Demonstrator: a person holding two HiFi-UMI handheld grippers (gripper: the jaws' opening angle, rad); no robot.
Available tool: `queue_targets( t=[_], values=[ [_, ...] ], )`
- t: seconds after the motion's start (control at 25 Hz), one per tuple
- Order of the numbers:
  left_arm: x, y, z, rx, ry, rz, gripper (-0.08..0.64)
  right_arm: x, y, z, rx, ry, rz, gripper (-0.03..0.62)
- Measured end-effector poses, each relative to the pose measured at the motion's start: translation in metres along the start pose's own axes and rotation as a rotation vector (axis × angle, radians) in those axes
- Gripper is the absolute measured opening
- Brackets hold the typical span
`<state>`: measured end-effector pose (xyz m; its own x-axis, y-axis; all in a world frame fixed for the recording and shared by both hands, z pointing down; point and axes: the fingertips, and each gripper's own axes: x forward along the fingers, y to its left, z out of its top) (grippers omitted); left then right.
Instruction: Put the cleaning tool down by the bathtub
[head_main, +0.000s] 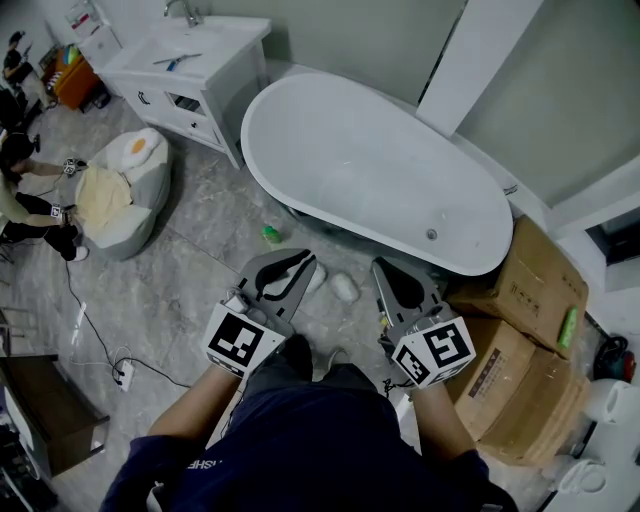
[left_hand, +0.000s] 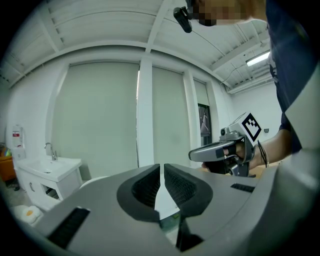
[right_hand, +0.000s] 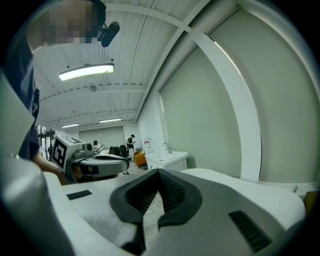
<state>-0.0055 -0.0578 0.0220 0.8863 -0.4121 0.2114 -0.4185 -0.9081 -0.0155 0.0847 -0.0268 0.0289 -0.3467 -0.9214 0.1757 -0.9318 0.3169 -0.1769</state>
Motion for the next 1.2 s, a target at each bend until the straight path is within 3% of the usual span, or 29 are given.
queue_targets(
  t=[1.2],
  values=[
    [0.030,-0.022,-0.002,0.010,0.041,-0.028,0.034,-0.018,-0.028,-0.007,0.002,0.014,-0.008,0.003]
  ],
)
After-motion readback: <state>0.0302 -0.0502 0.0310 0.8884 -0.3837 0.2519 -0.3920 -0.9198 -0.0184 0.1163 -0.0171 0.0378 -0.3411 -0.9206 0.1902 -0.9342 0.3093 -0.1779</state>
